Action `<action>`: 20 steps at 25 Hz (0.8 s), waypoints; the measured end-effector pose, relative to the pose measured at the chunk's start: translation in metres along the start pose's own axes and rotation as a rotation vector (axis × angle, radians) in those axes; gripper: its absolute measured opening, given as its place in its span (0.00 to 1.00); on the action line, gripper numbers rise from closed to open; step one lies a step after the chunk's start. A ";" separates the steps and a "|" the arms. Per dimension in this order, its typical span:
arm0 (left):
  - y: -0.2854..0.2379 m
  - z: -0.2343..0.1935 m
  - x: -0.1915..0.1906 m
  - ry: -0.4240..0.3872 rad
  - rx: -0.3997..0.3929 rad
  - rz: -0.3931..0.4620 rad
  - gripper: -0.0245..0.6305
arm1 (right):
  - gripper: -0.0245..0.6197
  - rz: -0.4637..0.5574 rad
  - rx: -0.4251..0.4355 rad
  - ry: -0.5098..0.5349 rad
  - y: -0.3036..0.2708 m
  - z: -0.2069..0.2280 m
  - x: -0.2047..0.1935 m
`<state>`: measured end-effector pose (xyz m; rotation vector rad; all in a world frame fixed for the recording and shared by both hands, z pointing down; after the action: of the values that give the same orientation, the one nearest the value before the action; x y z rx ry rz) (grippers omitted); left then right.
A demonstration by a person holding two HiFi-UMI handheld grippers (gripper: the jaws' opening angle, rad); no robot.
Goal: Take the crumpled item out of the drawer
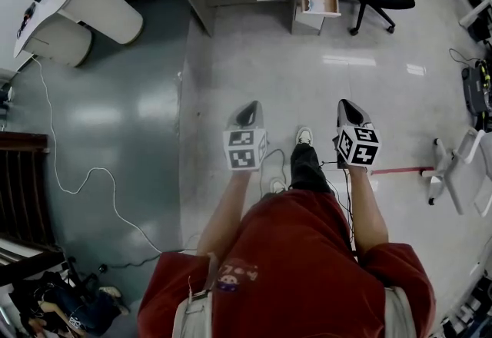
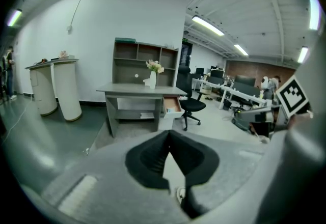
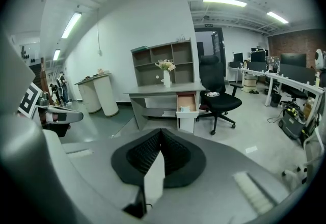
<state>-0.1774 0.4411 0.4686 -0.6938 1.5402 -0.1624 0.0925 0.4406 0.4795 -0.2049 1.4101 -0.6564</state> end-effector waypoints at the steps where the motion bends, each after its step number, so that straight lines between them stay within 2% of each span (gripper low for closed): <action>1: -0.010 -0.001 0.006 -0.001 0.002 0.000 0.03 | 0.04 0.001 0.000 -0.001 -0.008 0.005 0.006; 20: -0.208 0.013 0.143 0.002 0.060 -0.012 0.03 | 0.04 -0.026 0.048 -0.032 -0.169 0.143 0.128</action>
<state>-0.0891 0.2051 0.4492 -0.6560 1.5274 -0.2173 0.1804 0.2003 0.4819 -0.1956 1.3618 -0.7047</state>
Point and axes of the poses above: the fingertips, and each gripper's own axes: y backward along the fingers, z to its right, x out of its top, the point moved 6 cm from there along y, backward along the fingers, and after that the axes turned 1 degree about x, right-handed, at the moved point
